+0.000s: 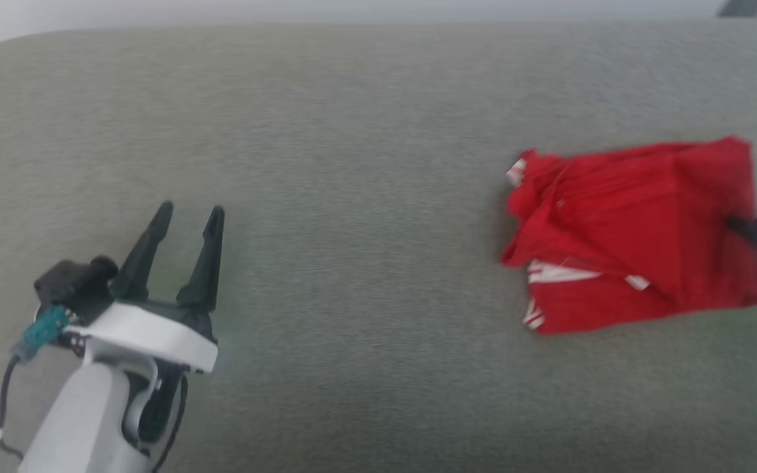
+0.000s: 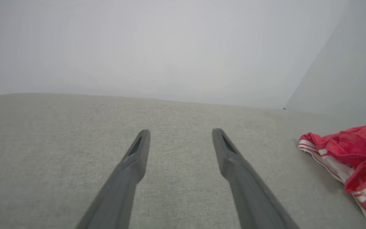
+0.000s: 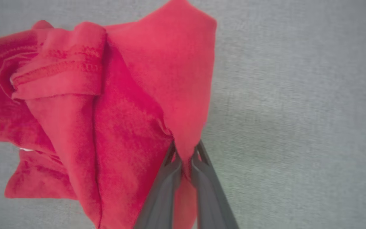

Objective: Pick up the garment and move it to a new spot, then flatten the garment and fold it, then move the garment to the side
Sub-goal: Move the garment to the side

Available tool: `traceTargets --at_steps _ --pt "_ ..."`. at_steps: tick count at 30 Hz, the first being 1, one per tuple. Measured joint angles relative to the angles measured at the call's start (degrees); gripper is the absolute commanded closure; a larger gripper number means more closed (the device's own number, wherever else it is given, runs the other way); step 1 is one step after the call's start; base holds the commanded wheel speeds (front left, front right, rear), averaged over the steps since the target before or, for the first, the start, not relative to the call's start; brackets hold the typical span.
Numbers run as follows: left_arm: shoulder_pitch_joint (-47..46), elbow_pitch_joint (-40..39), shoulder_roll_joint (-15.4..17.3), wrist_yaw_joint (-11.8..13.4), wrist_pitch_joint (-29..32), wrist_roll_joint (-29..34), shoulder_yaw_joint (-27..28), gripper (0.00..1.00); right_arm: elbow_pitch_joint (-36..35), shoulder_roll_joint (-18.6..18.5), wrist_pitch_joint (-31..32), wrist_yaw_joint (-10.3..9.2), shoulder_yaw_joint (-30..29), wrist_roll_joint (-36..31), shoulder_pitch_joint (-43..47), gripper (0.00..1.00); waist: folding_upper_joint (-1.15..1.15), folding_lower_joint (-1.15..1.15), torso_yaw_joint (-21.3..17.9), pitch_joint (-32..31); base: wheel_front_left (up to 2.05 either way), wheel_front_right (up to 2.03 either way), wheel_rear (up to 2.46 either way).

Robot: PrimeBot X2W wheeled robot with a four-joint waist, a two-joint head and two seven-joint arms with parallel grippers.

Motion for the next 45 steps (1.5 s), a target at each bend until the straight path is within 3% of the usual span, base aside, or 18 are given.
traceTargets --at_steps 9,25,33,43,44,45 --pt "-5.74 -0.41 1.41 0.00 0.00 0.52 -3.64 0.00 1.31 -3.39 -3.80 0.00 -0.60 -2.67 -5.04 1.00 0.00 0.00 -6.90 2.58 0.00 0.00 0.00" --pt "-15.19 -0.90 3.99 0.00 0.00 0.98 -12.80 0.00 13.25 -7.99 -19.75 0.00 0.71 -8.55 -16.52 1.00 0.00 0.00 -15.20 9.58 0.00 0.00 0.00" --pt "-19.64 -0.30 4.72 0.00 0.00 0.37 -16.75 0.00 21.75 -7.42 -26.79 0.00 0.45 -12.67 -20.64 1.00 0.00 0.00 -16.67 13.45 0.00 0.00 0.00" --pt "-22.68 0.43 5.12 0.00 0.00 -1.10 -19.02 0.00 32.79 -4.08 -33.01 -0.01 -1.40 -17.78 -24.54 1.00 0.00 0.00 -14.86 16.04 0.00 0.00 0.00" --pt "-22.78 0.51 5.12 0.00 0.00 -1.14 -19.19 0.00 33.98 -3.58 -33.57 -0.01 -1.56 -18.26 -24.86 0.90 0.00 0.00 -14.56 16.21 0.00 0.00 0.00" --pt "-22.90 0.63 5.14 0.00 0.00 -1.30 -19.23 0.00 35.18 -3.25 -33.85 -0.01 -1.72 -19.08 -25.22 0.73 0.00 0.00 -14.25 16.35 0.00 0.00 0.00"
